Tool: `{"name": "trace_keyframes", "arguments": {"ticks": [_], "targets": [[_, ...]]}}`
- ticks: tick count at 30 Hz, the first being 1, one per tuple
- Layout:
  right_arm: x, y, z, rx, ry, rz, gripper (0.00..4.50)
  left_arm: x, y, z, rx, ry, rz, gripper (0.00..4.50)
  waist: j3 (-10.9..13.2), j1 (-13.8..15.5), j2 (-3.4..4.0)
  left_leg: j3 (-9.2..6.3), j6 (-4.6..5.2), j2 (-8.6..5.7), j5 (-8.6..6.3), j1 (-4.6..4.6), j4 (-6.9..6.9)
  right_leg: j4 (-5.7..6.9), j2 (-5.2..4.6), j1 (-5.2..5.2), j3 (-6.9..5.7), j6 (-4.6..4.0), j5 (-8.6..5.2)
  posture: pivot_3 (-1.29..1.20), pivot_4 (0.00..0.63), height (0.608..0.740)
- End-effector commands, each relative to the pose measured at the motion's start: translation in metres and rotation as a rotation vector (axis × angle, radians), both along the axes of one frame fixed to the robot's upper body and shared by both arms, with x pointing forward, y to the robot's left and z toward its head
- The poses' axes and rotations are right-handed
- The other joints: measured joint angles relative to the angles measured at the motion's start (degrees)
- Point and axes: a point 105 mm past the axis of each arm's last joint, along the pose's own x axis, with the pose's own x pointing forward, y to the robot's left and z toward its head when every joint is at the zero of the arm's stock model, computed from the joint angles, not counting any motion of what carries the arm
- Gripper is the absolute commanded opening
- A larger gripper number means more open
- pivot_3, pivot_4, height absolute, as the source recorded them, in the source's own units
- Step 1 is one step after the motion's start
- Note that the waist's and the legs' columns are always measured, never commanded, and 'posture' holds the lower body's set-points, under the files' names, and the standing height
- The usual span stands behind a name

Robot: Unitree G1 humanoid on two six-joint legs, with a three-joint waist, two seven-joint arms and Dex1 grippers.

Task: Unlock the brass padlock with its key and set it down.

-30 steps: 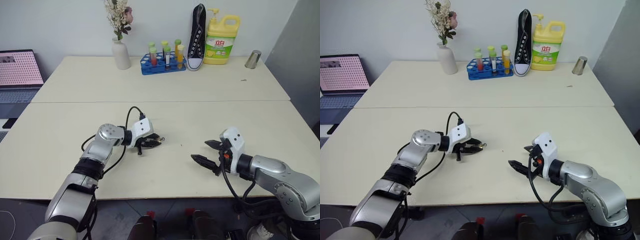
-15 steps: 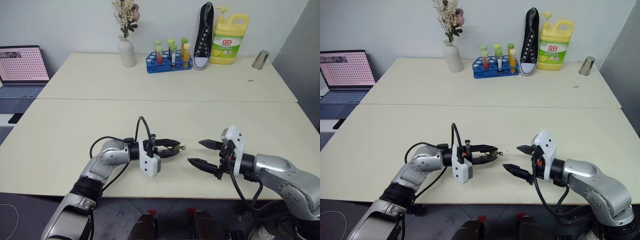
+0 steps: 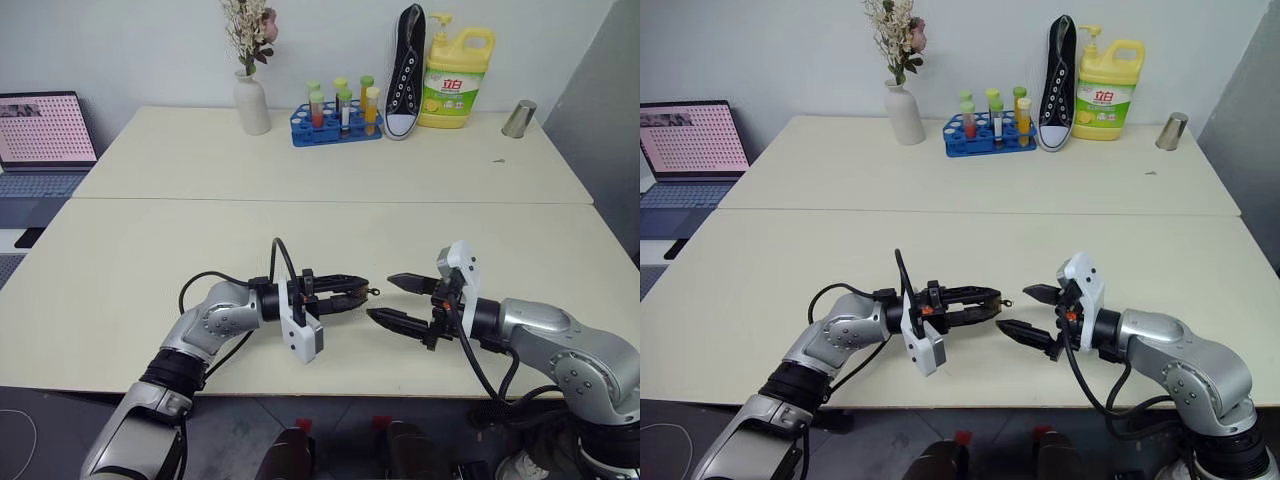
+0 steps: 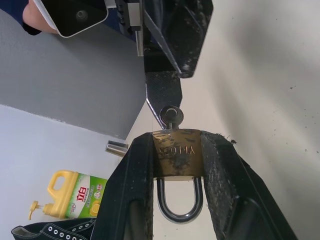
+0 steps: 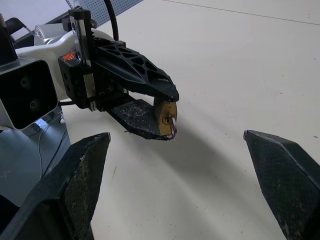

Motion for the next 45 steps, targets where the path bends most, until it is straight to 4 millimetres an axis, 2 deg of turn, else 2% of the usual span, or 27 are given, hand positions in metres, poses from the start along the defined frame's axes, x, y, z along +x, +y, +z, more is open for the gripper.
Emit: {"name": "trace_keyframes", "arguments": {"ticks": [1, 6, 7, 9, 11, 30, 36, 41, 45], "targets": [[-0.003, 0.006, 0.009, 0.025, -0.021, 0.039, 3.57, -0.001, -0.003, 0.009, -0.025, -0.032, -0.019, 0.98, 0.00, 0.00, 0.00, 0.00, 0.00, 0.00, 0.00, 0.00, 0.00, 0.00, 0.01, 0.00, 0.00, 0.00, 0.00, 0.00, 0.150, 0.740], [-0.005, 0.009, 0.008, 0.026, -0.013, 0.055, 1.70, -0.002, -0.004, 0.009, -0.026, -0.031, -0.023, 0.98, 0.00, 0.00, 0.00, 0.00, 0.00, 0.00, 0.00, 0.00, 0.00, 0.00, 0.01, 0.00, 0.01, 0.00, 0.00, 0.00, 0.150, 0.740], [-0.005, 0.009, 0.008, 0.026, -0.013, 0.056, 1.46, -0.002, -0.004, 0.009, -0.026, -0.031, -0.023, 0.98, 0.00, -0.01, 0.00, 0.00, 0.00, 0.00, 0.00, 0.00, 0.00, 0.01, 0.01, 0.00, 0.00, 0.00, 0.00, 0.00, 0.150, 0.740], [-0.005, 0.010, 0.009, 0.031, -0.012, 0.059, 0.64, -0.003, -0.005, 0.008, -0.025, -0.030, -0.028, 0.98, 0.00, -0.01, 0.00, 0.00, 0.00, 0.00, 0.00, 0.00, 0.00, 0.01, 0.02, 0.00, 0.00, 0.00, 0.00, 0.00, 0.150, 0.740], [-0.005, 0.010, 0.009, 0.031, -0.011, 0.062, 0.03, -0.004, -0.005, 0.008, -0.026, -0.027, -0.029, 0.98, 0.00, 0.00, 0.00, -0.01, 0.00, 0.00, 0.00, 0.00, 0.00, 0.01, 0.03, 0.00, 0.00, 0.00, 0.00, 0.00, 0.150, 0.740], [-0.004, 0.005, 0.002, 0.000, 0.056, 0.098, 0.00, -0.005, -0.007, 0.010, -0.044, -0.042, -0.031, 0.98, 0.00, -0.01, 0.00, 0.00, 0.00, 0.00, 0.00, 0.00, 0.01, 0.02, 0.05, -0.01, 0.00, 0.00, 0.00, 0.00, 0.150, 0.740], [0.000, -0.002, -0.002, 0.096, 0.307, 0.057, 0.00, -0.003, -0.005, 0.011, -0.023, -0.090, -0.034, 0.98, 0.00, -0.02, 0.00, 0.00, 0.00, 0.03, 0.00, 0.00, 0.02, 0.04, 0.05, 0.00, 0.02, -0.02, 0.01, 0.00, 0.150, 0.740], [0.002, -0.004, -0.006, 0.128, 0.451, 0.026, 0.00, -0.001, -0.005, 0.011, -0.018, -0.107, -0.031, 0.98, 0.00, -0.03, 0.01, 0.01, 0.00, 0.02, 0.00, 0.00, 0.02, 0.07, 0.05, -0.01, 0.03, -0.02, 0.01, 0.00, 0.150, 0.740], [0.009, -0.003, 0.002, 0.203, 0.533, 0.025, 0.00, 0.000, -0.003, 0.009, -0.004, -0.116, -0.029, 0.98, -0.01, -0.19, 0.02, 0.03, 0.01, 0.01, 0.00, 0.00, 0.02, 0.10, 0.05, -0.02, 0.04, -0.02, 0.01, 0.00, 0.150, 0.740]]}}
